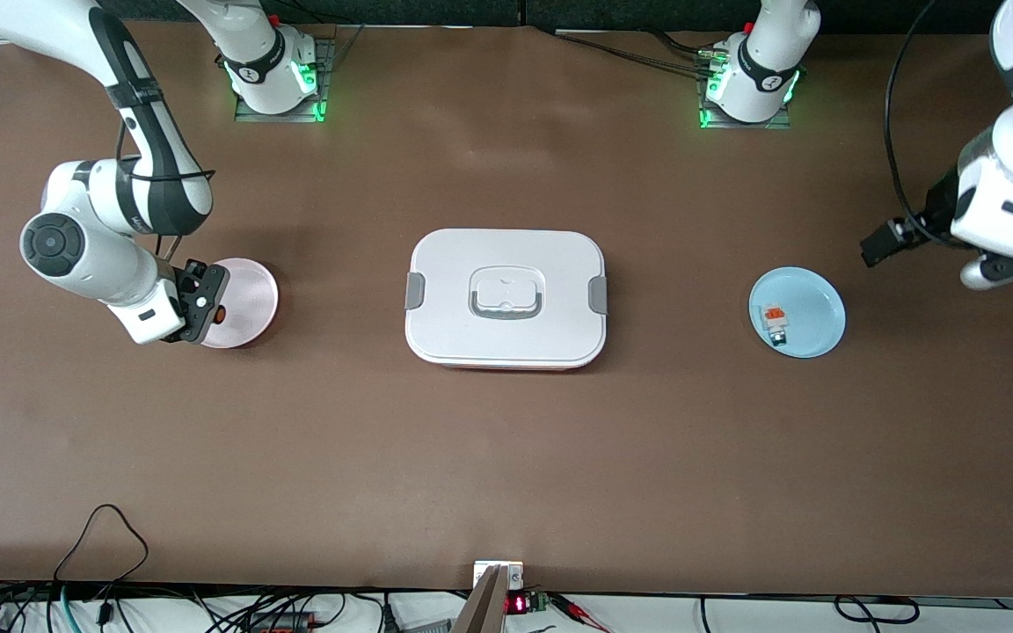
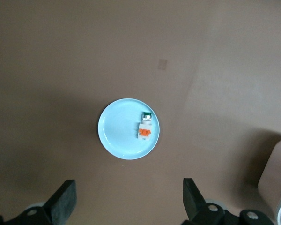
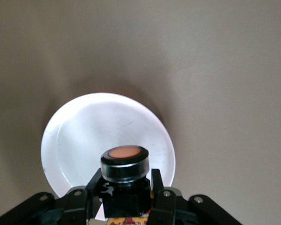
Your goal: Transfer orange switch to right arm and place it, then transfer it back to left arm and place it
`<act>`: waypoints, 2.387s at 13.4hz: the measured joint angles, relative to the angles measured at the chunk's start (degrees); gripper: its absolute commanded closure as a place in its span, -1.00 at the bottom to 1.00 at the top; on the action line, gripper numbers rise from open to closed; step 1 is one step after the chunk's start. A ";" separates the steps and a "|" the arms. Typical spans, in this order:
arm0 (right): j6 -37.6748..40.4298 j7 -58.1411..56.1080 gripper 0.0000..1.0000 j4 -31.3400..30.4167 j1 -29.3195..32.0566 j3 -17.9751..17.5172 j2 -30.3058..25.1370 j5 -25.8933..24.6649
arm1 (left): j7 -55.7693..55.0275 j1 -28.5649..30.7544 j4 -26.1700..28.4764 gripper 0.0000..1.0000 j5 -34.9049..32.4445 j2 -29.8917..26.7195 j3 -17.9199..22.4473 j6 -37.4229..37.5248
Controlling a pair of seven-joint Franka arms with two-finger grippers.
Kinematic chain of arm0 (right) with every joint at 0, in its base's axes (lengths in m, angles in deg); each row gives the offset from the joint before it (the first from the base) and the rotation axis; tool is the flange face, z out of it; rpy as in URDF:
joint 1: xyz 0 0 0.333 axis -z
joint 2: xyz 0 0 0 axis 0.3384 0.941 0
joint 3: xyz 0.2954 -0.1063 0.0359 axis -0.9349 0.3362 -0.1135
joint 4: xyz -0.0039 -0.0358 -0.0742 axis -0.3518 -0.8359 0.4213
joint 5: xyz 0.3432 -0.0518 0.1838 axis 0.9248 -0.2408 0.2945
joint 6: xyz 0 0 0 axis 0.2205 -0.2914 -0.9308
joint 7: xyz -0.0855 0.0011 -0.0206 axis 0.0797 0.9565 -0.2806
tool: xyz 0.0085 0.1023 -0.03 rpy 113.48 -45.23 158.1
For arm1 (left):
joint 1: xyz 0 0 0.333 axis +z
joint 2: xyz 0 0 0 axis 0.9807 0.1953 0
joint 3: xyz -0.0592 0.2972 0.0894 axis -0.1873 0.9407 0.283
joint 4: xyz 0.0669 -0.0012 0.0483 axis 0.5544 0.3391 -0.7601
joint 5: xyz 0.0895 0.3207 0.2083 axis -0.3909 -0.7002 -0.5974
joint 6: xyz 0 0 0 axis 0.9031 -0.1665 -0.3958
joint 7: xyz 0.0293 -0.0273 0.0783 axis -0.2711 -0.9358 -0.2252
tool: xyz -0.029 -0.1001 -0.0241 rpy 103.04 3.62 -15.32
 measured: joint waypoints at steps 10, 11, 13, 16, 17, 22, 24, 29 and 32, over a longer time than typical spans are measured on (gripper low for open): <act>-16.44 -9.85 0.67 -12.43 1.53 -0.03 1.84 -0.09 | 16.04 2.12 7.59 -1.00 4.53 -10.61 6.53 0.88; -17.20 -10.84 0.66 -12.71 1.68 -0.03 1.92 -0.09 | 16.04 2.16 7.28 -1.00 4.80 -10.42 6.53 0.85; -18.62 -11.54 0.60 -13.04 2.01 -0.03 2.49 -0.09 | 16.66 1.93 5.43 -1.00 4.81 -9.46 6.47 1.96; -19.03 -11.76 -0.97 -13.11 2.49 -0.02 3.22 -0.09 | 19.29 -1.52 2.91 -1.00 4.80 -7.12 7.58 3.92; -19.09 -11.78 -1.00 -13.12 2.55 -0.02 3.25 -0.09 | 19.38 -2.35 2.43 -1.00 4.80 -6.04 8.11 3.93; -19.19 -11.77 -1.00 -12.88 2.65 -0.02 2.07 -0.08 | 20.30 -2.14 -7.18 -1.00 4.80 0.89 9.78 6.41; -18.24 -11.69 -1.00 -12.32 2.65 -0.05 0.42 0.29 | 20.35 -2.05 -10.05 -1.00 4.80 2.73 9.88 7.39; 3.12 -6.47 -1.00 2.87 1.16 -0.55 -3.54 9.83 | 22.13 -2.05 -11.46 -1.00 4.80 3.44 9.87 8.08; 16.66 7.17 -1.00 14.75 -0.01 -0.63 -4.27 10.77 | 22.82 -2.05 -11.81 -1.00 4.80 3.44 9.87 8.19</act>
